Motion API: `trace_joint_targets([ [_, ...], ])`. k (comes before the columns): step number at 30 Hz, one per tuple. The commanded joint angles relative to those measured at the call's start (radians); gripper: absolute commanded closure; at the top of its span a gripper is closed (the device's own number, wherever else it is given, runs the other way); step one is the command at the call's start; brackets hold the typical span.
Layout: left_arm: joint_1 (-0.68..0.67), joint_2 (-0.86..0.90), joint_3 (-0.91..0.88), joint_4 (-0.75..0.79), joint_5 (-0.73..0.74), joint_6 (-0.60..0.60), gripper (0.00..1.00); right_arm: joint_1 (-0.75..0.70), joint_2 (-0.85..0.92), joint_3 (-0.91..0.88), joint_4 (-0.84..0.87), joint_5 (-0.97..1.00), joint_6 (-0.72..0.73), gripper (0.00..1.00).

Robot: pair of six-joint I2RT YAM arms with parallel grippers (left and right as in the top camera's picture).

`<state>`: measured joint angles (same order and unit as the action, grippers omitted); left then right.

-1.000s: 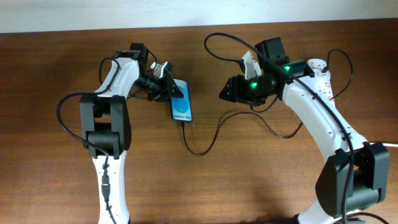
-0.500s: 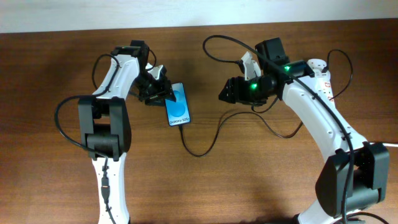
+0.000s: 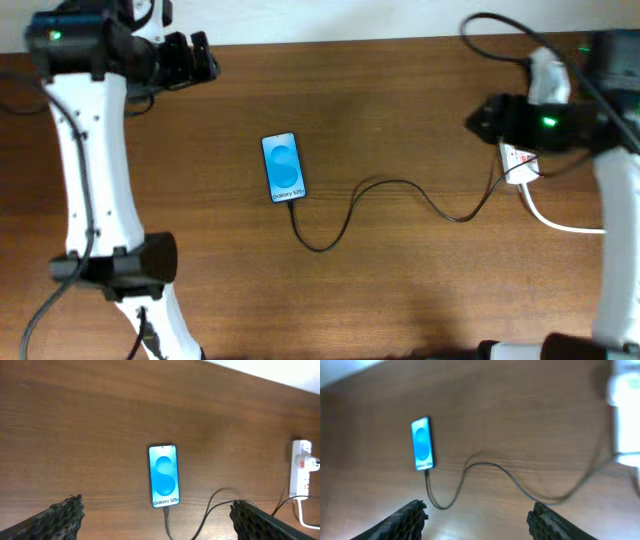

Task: Plug charger to phone and switch on socket
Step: 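Move the right gripper to the power strip's orange switch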

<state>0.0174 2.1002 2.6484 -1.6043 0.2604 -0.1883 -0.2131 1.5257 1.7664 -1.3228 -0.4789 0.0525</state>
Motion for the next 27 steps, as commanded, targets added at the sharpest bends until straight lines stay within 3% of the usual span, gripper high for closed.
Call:
trace_joint_targets([
  [1, 0.0, -0.025, 0.007, -0.01, -0.014, -0.009, 0.01, -0.129, -0.05, 0.017, -0.025, 0.002, -0.023, 0.29],
  [9, 0.0, -0.025, 0.005, -0.01, -0.014, -0.009, 0.01, -0.181, -0.048, 0.017, -0.032, 0.021, -0.024, 0.29],
  [17, 0.0, -0.025, 0.005, -0.01, -0.014, -0.009, 0.01, -0.203, -0.011, 0.017, -0.002, 0.177, 0.034, 0.24],
  [22, 0.0, -0.025, 0.005, -0.01, -0.014, -0.009, 0.01, -0.497, 0.018, 0.03, 0.229, 0.052, 0.069, 0.22],
  [27, 0.0, -0.025, 0.005, -0.01, -0.014, -0.009, 0.01, -0.586, 0.257, 0.03, 0.332, 0.035, 0.068, 0.22],
])
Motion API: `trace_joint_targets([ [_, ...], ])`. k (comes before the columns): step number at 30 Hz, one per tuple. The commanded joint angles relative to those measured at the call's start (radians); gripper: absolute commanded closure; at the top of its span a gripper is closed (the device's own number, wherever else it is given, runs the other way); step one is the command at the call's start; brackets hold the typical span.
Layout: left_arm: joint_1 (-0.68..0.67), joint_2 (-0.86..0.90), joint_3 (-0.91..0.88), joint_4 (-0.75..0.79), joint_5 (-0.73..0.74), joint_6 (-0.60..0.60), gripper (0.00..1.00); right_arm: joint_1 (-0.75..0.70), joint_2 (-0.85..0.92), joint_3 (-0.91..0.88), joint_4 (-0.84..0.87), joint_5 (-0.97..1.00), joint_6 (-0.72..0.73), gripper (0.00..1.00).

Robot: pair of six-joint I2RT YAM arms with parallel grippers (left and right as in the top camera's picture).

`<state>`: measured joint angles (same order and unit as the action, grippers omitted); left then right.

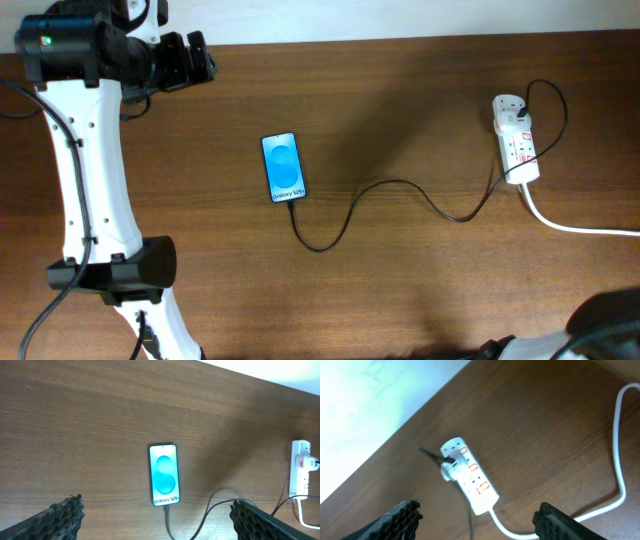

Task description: Plug charger to phone and switch on socket

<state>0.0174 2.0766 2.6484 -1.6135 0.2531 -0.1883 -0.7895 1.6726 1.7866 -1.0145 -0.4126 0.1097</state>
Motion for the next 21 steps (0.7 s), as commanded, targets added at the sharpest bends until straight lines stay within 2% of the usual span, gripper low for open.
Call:
trace_joint_targets([
  [1, 0.0, -0.001, 0.005, -0.001, -0.007, -0.009, 0.01, -0.002, 0.179, 0.01, 0.054, -0.049, 0.011, 0.22],
  [6, 0.0, -0.001, 0.005, -0.001, -0.007, -0.009, 0.01, 0.095, 0.408, 0.01, 0.203, -0.044, -0.01, 0.22],
  [11, 0.0, -0.001, 0.005, -0.001, -0.007, -0.009, 0.01, 0.219, 0.536, 0.01, 0.236, 0.093, -0.028, 0.22],
  [14, 0.0, -0.001, 0.005, -0.001, -0.007, -0.009, 0.01, 0.247, 0.565, -0.001, 0.237, 0.178, -0.027, 0.22],
  [21, 0.0, -0.001, 0.005, -0.001, -0.007, -0.009, 0.01, 0.269, 0.618, -0.003, 0.269, 0.178, -0.027, 0.22],
])
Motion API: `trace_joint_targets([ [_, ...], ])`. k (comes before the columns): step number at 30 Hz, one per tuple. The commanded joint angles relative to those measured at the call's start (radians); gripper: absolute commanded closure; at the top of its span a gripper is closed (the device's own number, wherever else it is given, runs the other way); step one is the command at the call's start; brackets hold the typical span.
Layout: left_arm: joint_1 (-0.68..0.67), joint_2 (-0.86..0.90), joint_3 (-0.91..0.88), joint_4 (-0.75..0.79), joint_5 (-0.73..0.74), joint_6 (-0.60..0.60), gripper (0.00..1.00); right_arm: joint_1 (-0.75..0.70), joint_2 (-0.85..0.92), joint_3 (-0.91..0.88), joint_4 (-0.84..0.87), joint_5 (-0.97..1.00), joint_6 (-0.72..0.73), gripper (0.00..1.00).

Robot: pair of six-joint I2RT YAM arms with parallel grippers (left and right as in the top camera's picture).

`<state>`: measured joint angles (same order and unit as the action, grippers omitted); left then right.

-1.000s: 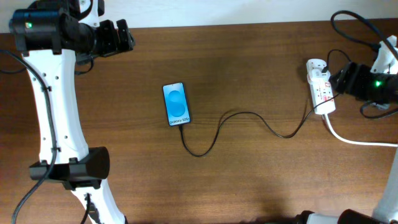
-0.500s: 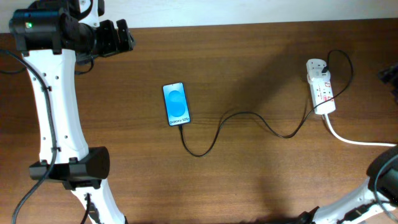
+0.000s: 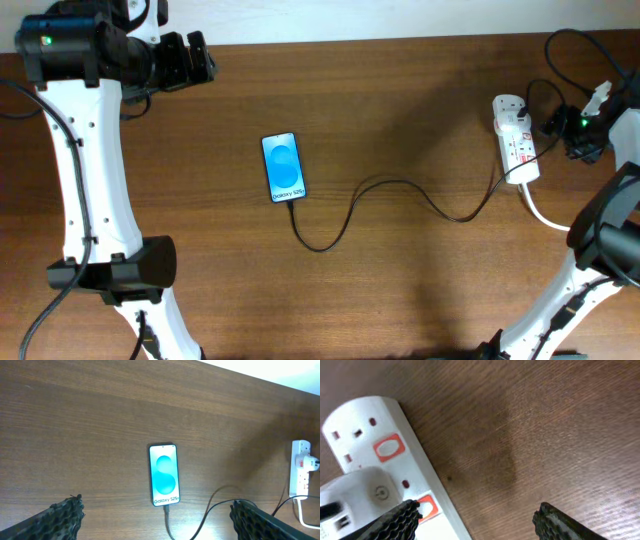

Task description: Plug charger to phone and switch on socket

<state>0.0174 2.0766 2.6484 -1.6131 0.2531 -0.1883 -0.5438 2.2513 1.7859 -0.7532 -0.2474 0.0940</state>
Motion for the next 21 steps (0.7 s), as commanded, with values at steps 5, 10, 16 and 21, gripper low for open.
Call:
trace_joint_targets([
  [5, 0.0, -0.001, 0.005, -0.001, -0.007, -0.009, 0.01, 0.053, 0.057, -0.003, 0.0, 0.024, -0.012, 0.22],
  [10, 0.0, -0.001, 0.005, -0.001, -0.007, -0.009, 0.01, 0.054, 0.069, -0.015, -0.062, 0.024, 0.039, 0.22],
  [16, 0.0, -0.001, 0.005, -0.001, -0.007, -0.009, 0.01, 0.066, 0.069, -0.015, -0.095, 0.024, 0.039, 0.22],
  [21, 0.0, -0.001, 0.005, -0.001, -0.007, -0.009, 0.01, 0.098, 0.069, -0.015, -0.111, 0.024, 0.039, 0.22],
])
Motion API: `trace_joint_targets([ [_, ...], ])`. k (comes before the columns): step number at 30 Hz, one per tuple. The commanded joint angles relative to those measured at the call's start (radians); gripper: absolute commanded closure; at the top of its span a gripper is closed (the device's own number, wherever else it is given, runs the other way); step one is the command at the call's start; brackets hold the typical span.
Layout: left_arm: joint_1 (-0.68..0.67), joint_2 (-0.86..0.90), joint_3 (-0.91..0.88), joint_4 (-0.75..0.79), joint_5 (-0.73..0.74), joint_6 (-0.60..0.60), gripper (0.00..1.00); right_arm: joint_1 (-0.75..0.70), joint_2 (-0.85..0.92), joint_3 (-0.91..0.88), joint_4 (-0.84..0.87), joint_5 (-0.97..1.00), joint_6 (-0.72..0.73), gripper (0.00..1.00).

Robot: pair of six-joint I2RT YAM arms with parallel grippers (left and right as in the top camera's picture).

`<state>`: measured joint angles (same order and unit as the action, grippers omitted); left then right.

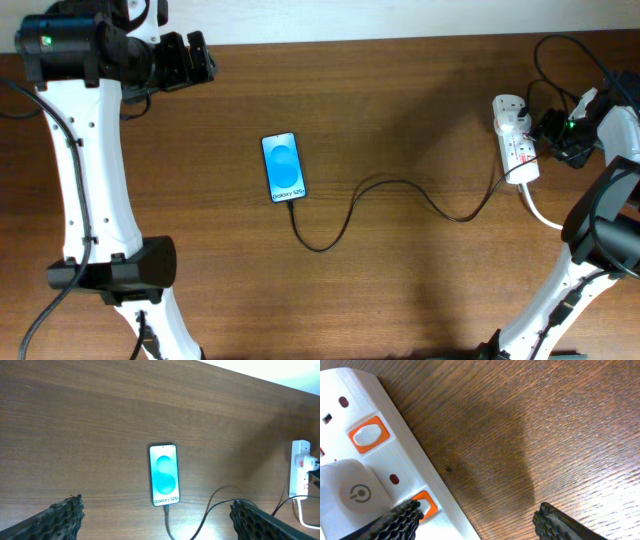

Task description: Plug charger to phone and switch on socket

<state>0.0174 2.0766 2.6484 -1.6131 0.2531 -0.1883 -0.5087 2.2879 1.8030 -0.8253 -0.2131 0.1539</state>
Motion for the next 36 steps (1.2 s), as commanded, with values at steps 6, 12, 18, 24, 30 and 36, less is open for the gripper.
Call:
trace_joint_targets([
  [6, 0.0, -0.001, 0.005, -0.001, -0.007, -0.009, 0.01, 0.082, 0.032, -0.032, -0.045, -0.01, -0.021, 0.21],
  [12, 0.0, -0.001, 0.005, -0.001, -0.007, -0.009, 0.01, -0.055, -0.017, 0.066, -0.071, 0.015, 0.047, 0.21],
  [18, 0.0, -0.001, 0.005, -0.001, -0.007, -0.009, 0.01, -0.127, -0.206, 0.229, -0.222, -0.038, 0.042, 0.21],
  [24, 0.0, -0.001, 0.005, -0.001, -0.007, -0.009, 0.0, -0.113, -0.678, 0.238, -0.325, -0.071, 0.038, 0.2],
  [30, 0.0, -0.001, 0.005, -0.001, -0.007, -0.009, 0.01, 0.127, -0.867, 0.238, -0.411, -0.071, 0.008, 0.18],
  [36, 0.0, -0.001, 0.005, -0.001, -0.007, -0.009, 0.01, 0.348, -0.89, 0.238, -0.531, -0.071, -0.072, 0.18],
])
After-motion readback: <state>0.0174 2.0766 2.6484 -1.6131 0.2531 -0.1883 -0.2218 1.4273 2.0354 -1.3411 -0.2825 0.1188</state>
